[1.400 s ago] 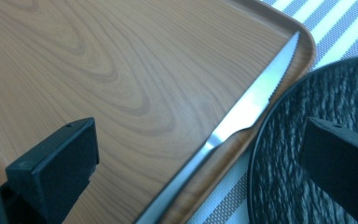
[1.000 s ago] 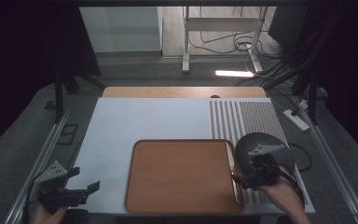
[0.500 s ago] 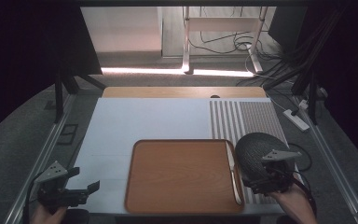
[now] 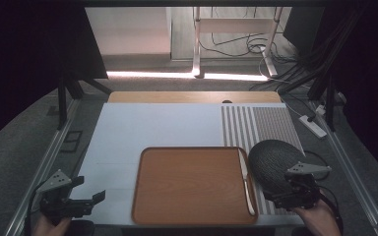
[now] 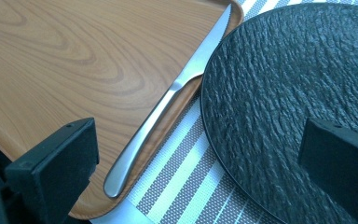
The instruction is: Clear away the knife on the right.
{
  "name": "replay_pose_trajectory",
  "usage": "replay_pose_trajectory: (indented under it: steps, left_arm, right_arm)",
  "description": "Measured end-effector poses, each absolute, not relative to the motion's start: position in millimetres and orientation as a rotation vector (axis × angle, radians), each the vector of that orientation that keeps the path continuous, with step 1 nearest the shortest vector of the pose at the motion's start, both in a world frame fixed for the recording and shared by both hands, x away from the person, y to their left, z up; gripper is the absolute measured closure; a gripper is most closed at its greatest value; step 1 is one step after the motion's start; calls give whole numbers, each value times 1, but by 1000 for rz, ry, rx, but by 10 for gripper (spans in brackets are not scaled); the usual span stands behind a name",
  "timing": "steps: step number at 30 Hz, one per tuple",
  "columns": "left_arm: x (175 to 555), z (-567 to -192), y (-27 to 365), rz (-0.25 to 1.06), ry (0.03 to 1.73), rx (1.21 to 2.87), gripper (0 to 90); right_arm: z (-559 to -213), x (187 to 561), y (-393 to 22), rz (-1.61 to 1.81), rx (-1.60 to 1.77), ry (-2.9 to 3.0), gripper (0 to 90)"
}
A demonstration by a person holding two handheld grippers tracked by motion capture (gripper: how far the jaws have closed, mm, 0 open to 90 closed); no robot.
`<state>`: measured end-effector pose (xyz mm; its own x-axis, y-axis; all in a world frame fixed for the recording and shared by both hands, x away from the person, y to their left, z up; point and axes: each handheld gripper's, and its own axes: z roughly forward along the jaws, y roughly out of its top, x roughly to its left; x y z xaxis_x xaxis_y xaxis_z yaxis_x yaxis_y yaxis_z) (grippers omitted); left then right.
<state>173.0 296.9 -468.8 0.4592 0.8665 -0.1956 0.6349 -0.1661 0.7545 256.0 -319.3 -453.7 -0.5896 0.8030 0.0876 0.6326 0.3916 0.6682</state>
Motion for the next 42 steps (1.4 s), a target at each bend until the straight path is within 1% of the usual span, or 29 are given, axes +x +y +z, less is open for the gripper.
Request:
replay_pose_trajectory:
  steps: [35, 42]
  left_arm:
    - [173, -469, 297, 357, 1263, 1897, 25]
    - [174, -469, 295, 362, 1268, 1907, 25]
  right_arm:
    - [-442, 225, -346, 976, 1322, 2280, 0]
    - [-442, 225, -347, 977, 1322, 2282, 0]
